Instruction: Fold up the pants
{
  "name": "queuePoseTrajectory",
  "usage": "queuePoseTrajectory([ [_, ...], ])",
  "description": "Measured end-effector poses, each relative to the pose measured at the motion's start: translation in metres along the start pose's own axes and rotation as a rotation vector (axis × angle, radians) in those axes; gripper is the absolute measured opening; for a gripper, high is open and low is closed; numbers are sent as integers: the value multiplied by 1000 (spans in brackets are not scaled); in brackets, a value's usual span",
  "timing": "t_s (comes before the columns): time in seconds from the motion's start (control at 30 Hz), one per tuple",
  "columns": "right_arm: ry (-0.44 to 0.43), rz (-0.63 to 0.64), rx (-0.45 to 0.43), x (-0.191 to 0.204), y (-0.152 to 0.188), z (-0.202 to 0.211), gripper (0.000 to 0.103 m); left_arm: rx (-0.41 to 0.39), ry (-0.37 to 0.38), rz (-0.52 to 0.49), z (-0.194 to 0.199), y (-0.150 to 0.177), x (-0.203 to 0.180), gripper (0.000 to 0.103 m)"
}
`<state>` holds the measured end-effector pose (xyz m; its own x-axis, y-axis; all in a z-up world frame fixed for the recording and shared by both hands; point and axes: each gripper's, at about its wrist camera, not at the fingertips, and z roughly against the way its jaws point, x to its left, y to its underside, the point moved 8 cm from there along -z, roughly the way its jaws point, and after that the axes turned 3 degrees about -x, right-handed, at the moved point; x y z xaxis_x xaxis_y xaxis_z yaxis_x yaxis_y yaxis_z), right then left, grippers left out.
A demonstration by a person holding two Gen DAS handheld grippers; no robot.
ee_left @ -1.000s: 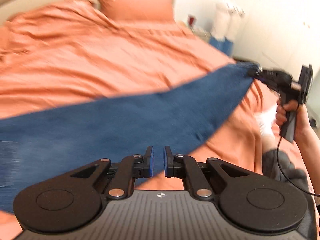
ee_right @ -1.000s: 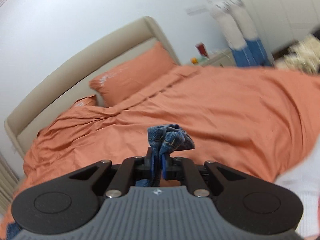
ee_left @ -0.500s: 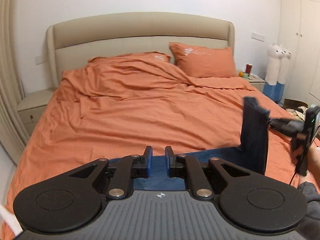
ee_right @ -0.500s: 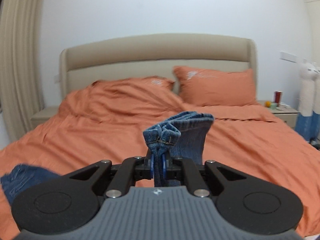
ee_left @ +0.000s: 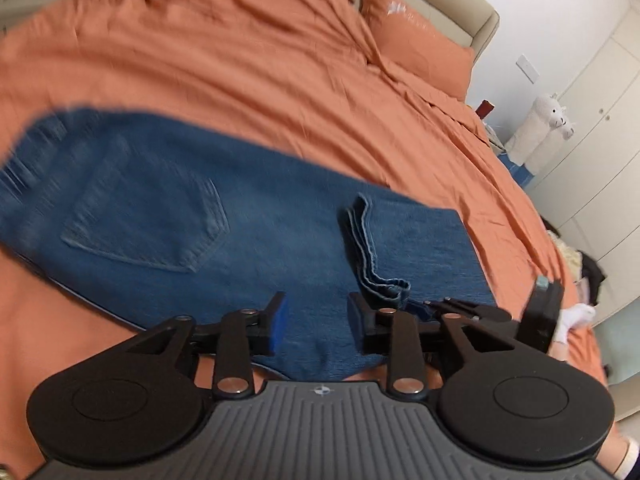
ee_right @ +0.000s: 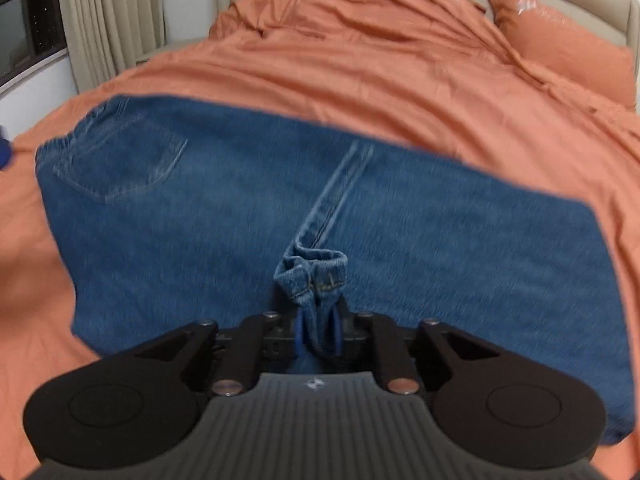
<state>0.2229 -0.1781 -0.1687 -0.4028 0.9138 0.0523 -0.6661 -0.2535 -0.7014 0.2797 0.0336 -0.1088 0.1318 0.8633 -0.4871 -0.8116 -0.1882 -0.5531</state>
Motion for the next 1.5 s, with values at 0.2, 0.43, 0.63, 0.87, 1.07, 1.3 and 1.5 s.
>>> queuePoseTrajectory([
  [0.2,-108,-42,-4,-2,-3,14,45,35,109,95,-54,-2,-8,44],
  [0.43,-25,-95,-141,-56,-12,59,63,25,176,177,-120,-27,-20,48],
  [0.63,142,-179,-174,-135,-7,63,60,19,152,214,-173,-45,-15,48],
  [0.87,207,-289,-157,-180,-3,62,40,-58,149,177,-179,-46,-17,9],
  [1.07,237,-318,-161,-195,11,79,17,-325,98,-293,-107,-57,-97,6],
  [1.3,218,-324,-75,-188,32,74,9,-177,-79,-312,-152,-45,-59,7],
  [1.5,236,-286,-12,-182,52,59,8,-89,-137,-264,-182,-28,-40,9],
])
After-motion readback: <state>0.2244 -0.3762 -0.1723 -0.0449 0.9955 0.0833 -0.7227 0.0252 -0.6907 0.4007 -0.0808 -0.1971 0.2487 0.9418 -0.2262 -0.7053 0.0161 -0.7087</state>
